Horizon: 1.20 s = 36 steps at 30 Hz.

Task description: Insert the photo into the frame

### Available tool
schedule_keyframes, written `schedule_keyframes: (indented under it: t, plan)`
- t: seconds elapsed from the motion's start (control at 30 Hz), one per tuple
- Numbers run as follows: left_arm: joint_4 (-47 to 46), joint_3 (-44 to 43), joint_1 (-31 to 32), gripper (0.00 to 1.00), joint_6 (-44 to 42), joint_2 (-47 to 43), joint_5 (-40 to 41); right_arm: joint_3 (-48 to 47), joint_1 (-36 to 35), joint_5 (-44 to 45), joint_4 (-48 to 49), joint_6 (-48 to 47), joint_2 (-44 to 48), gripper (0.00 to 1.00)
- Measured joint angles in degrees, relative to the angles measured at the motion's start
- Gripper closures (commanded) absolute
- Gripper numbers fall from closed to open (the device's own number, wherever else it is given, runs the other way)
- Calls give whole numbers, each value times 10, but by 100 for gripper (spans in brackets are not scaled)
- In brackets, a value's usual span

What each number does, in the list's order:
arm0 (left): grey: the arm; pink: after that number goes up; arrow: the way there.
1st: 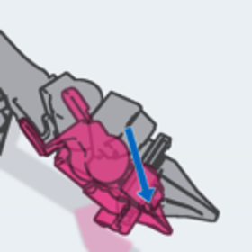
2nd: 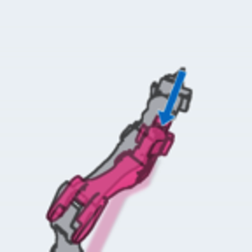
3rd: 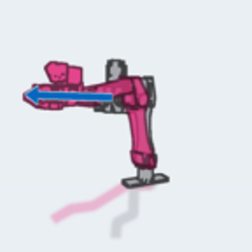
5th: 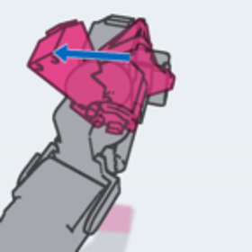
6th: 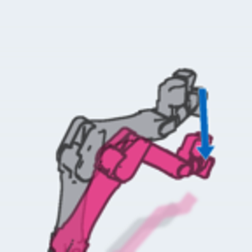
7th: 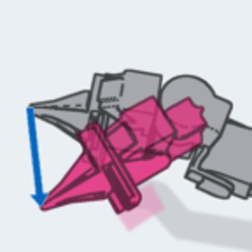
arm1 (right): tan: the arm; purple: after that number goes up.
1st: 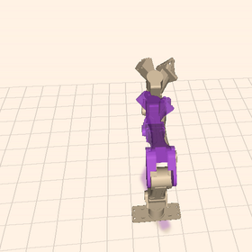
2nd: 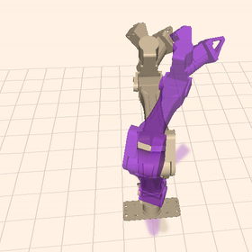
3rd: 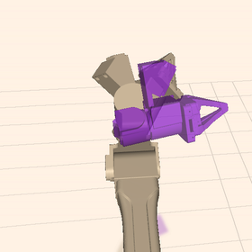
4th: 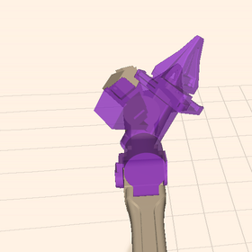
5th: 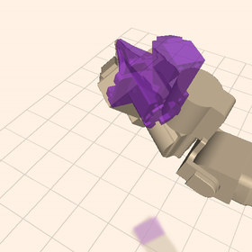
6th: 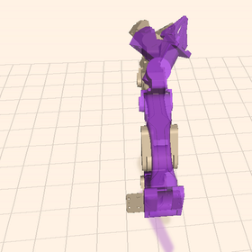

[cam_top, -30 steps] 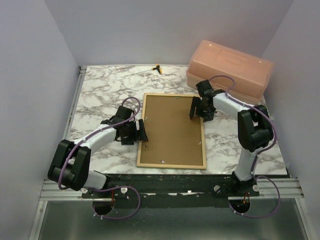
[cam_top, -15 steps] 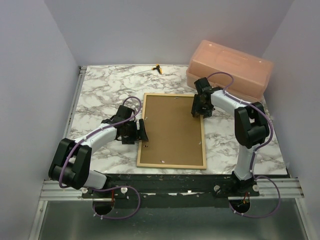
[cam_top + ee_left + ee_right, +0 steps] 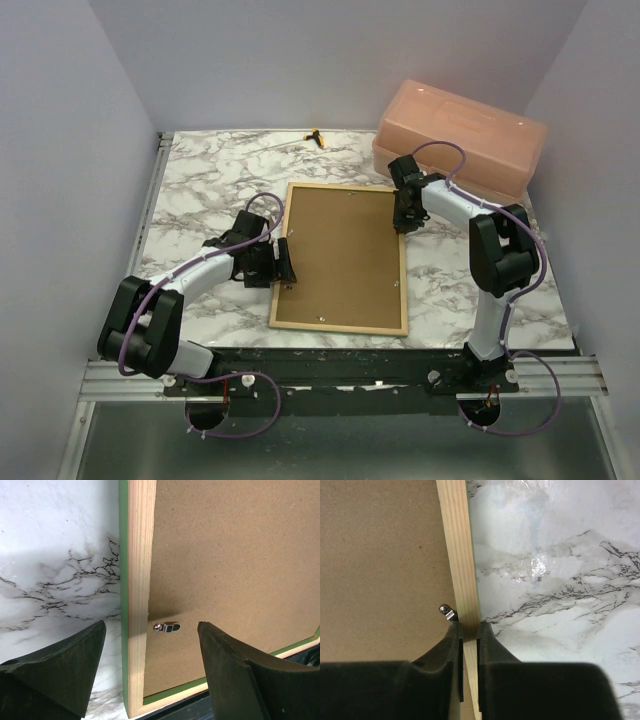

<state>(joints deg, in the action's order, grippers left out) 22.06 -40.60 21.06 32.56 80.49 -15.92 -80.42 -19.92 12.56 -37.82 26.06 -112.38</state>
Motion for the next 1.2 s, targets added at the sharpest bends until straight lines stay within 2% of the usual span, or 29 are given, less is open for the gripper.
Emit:
schedule_keyframes:
  t: [0.07,0.17,0.37,0.67,0.83,1.0,1.1,1.2]
  plan:
    - [0,0,0,23,0,0,0,2,0,-1,3,2,1,47]
    - [1,0,0,23,0,-1,0,3,1,0,8,5,5,35]
    - [11,0,0,23,-2,-5,7,7,3,-14,10,10,21,33]
    - [44,0,0,23,-2,-25,40,4,5,-12,10,11,22,39]
    - [50,0,0,23,-2,-33,52,4,5,3,15,10,4,45]
    - [51,0,0,23,-2,-33,53,-4,5,5,25,9,-5,67]
    - [51,0,0,23,-2,-33,54,-7,2,6,29,6,-9,86]
    - [51,0,0,23,-2,-33,54,-9,4,11,30,2,-9,98]
